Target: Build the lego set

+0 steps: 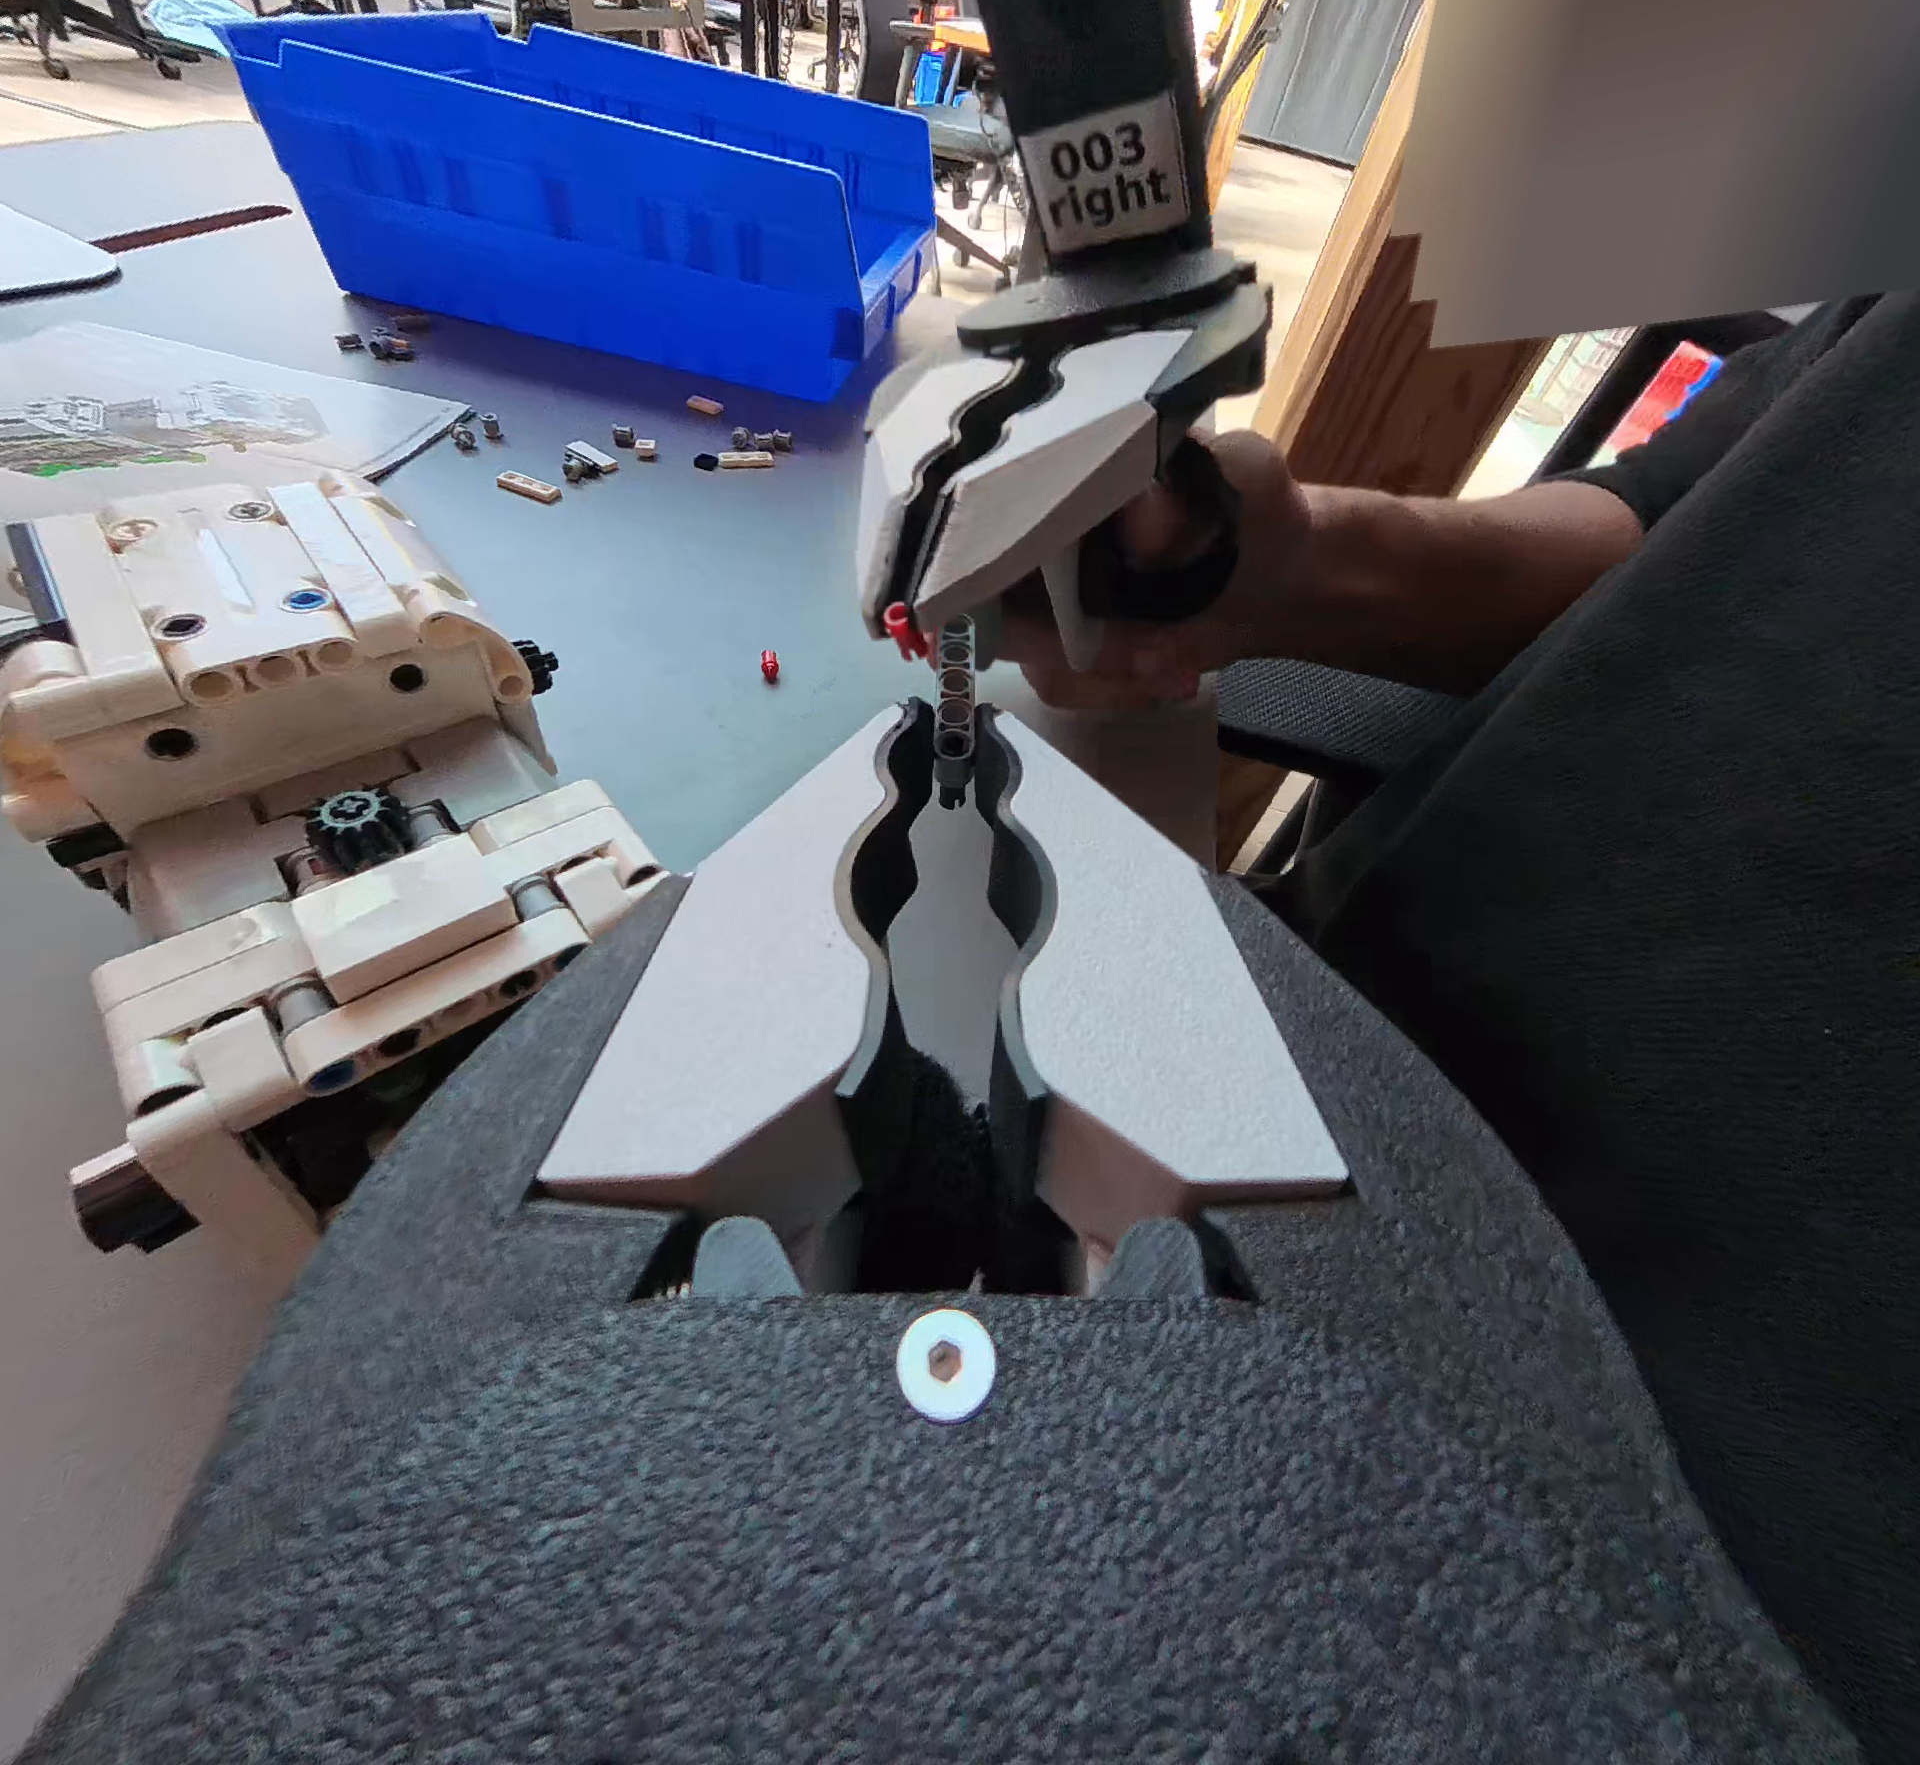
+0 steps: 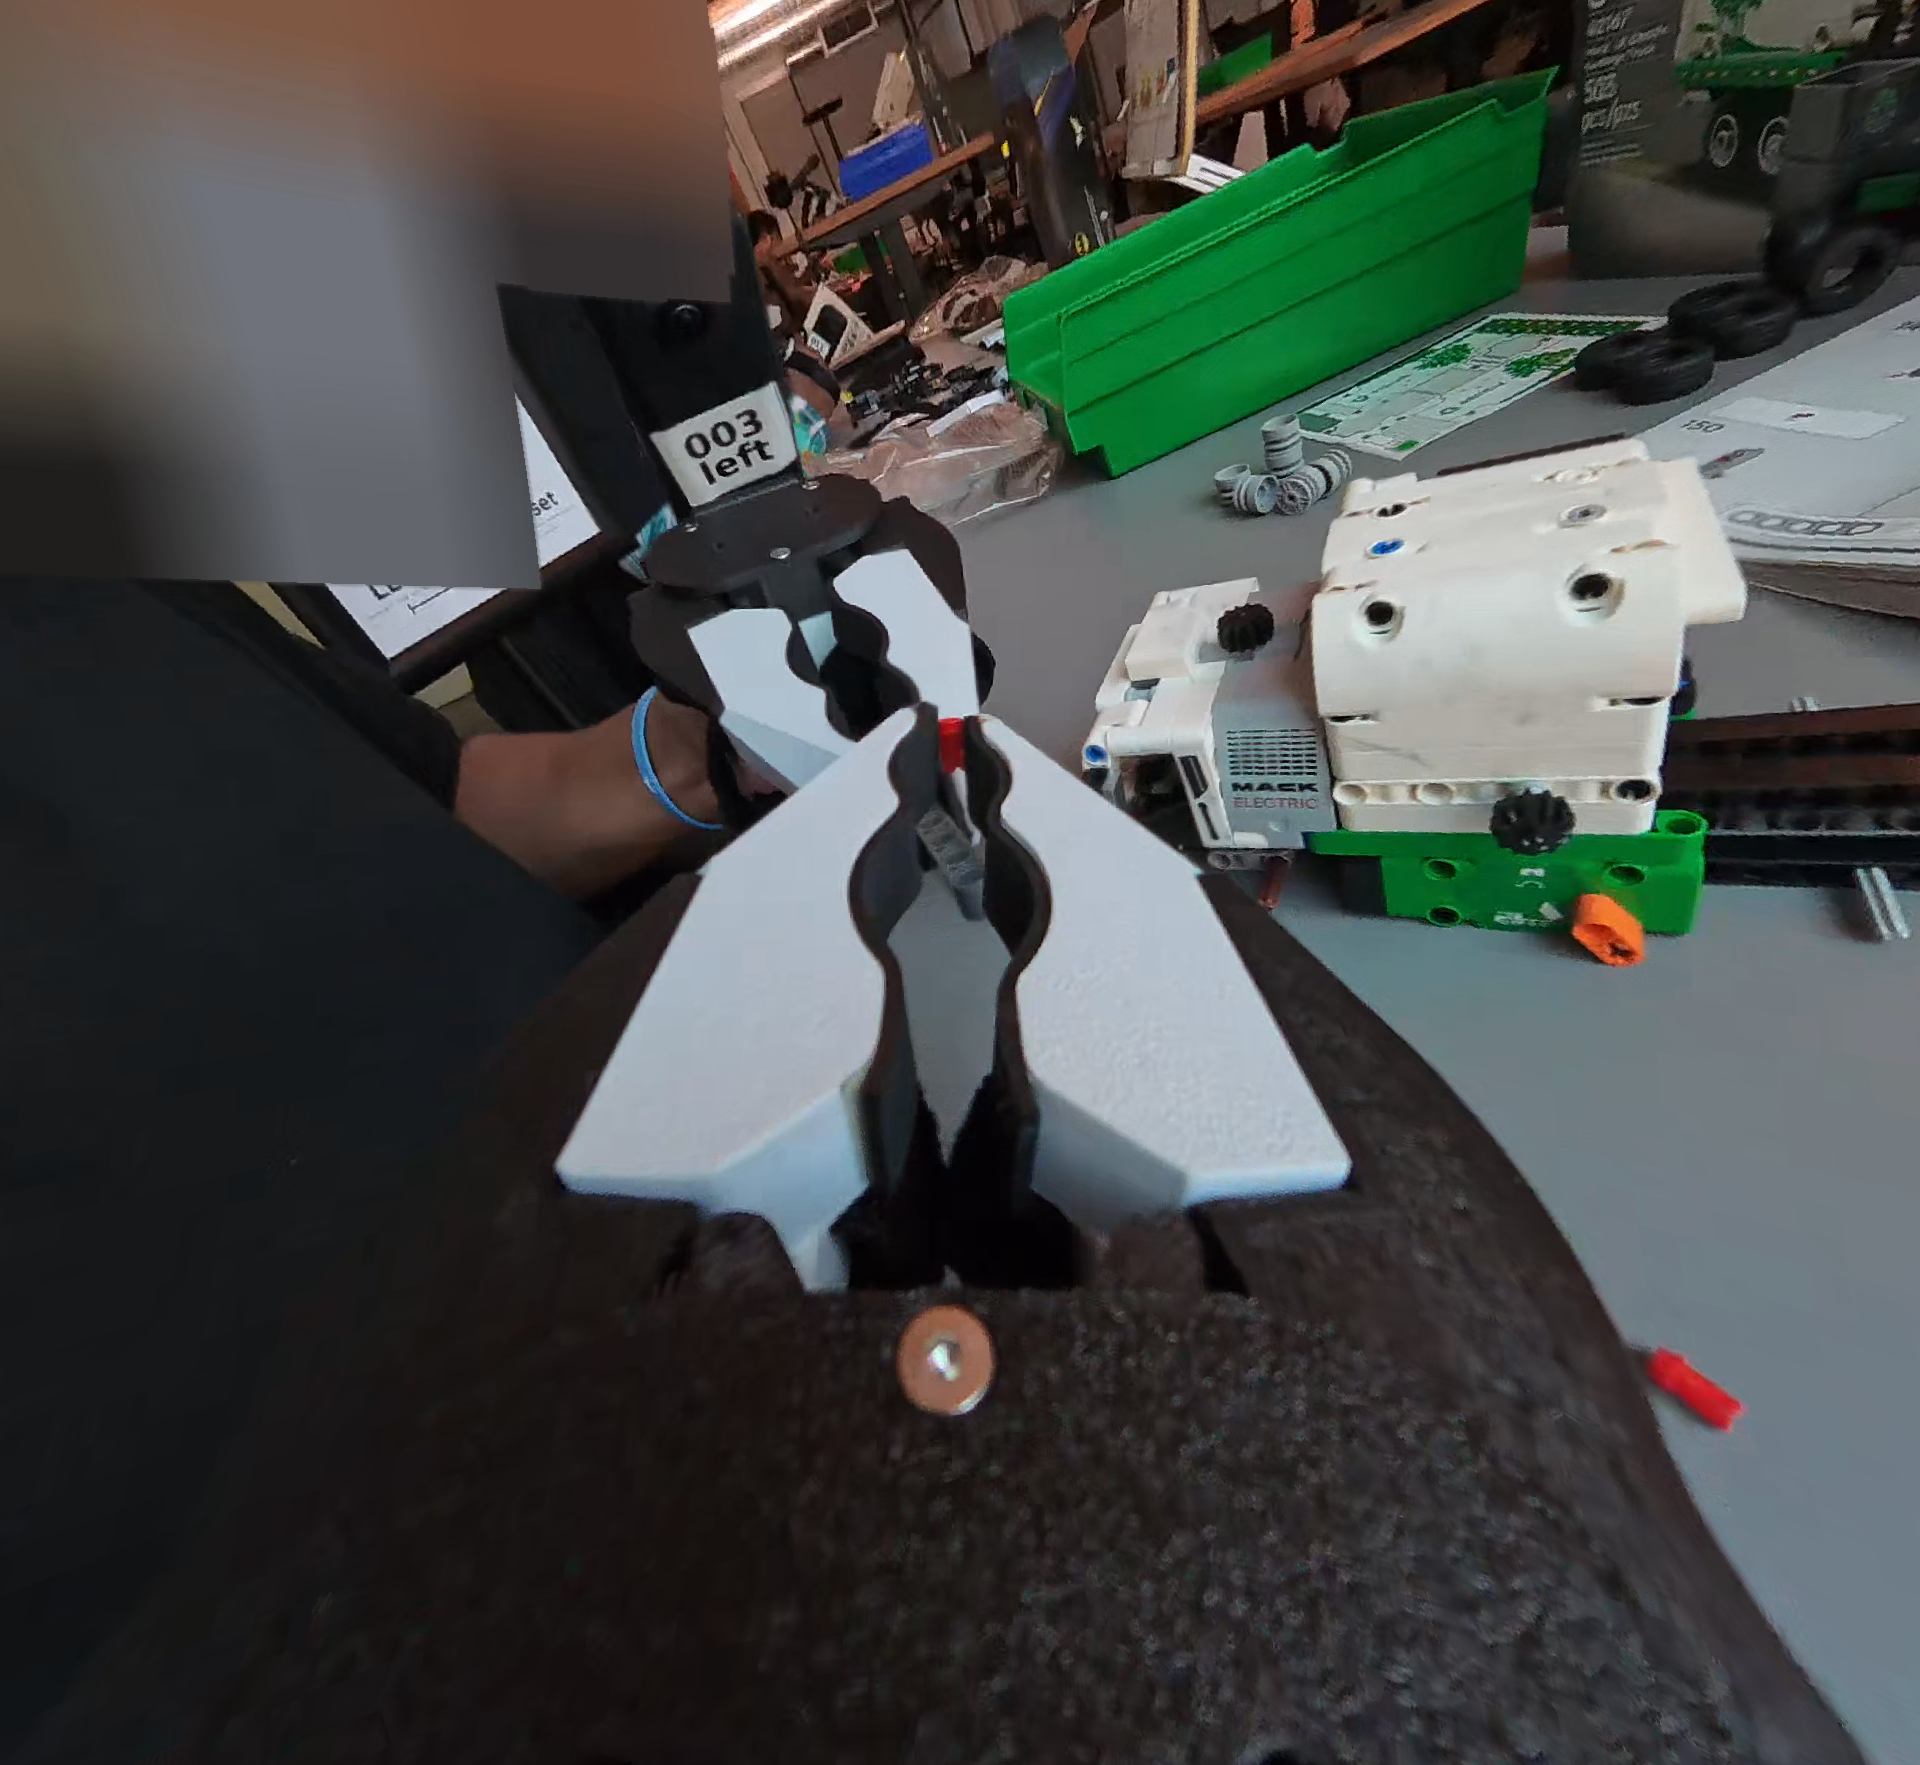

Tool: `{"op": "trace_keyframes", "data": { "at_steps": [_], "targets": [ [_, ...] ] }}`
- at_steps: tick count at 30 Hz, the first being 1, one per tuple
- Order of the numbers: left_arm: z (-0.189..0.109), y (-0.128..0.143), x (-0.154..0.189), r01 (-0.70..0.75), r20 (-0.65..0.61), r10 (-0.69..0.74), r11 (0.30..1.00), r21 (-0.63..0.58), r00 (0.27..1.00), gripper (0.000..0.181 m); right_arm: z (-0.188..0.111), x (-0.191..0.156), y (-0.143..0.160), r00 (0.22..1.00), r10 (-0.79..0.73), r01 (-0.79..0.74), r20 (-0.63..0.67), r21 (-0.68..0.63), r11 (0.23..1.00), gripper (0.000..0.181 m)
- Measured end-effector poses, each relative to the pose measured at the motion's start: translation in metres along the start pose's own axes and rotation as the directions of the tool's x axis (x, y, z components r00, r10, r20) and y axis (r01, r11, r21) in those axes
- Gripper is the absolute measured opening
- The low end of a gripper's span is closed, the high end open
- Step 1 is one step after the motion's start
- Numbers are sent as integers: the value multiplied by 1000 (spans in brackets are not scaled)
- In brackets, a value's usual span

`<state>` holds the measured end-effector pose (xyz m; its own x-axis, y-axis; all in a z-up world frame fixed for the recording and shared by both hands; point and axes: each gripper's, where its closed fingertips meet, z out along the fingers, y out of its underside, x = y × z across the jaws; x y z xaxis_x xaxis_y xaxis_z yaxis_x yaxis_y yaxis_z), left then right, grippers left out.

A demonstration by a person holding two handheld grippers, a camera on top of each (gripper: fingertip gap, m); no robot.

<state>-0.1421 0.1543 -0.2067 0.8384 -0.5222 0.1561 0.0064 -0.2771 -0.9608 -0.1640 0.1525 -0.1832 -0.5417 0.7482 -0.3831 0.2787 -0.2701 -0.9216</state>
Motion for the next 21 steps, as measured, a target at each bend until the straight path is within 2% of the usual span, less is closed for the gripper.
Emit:
{"op": "trace_keyframes", "data": {
  "at_steps": [7,21],
  "targets": [
    [-1,-4,-5,34,27,-35,999,31,999,6,4,-1,7,994,-80,80,-70,-5,997,3],
    [-1,1,-5,9,60,-9,1000,2,998,6,3,-1,14,990,-130,124,-60,-90,988,3]
  ]
}}
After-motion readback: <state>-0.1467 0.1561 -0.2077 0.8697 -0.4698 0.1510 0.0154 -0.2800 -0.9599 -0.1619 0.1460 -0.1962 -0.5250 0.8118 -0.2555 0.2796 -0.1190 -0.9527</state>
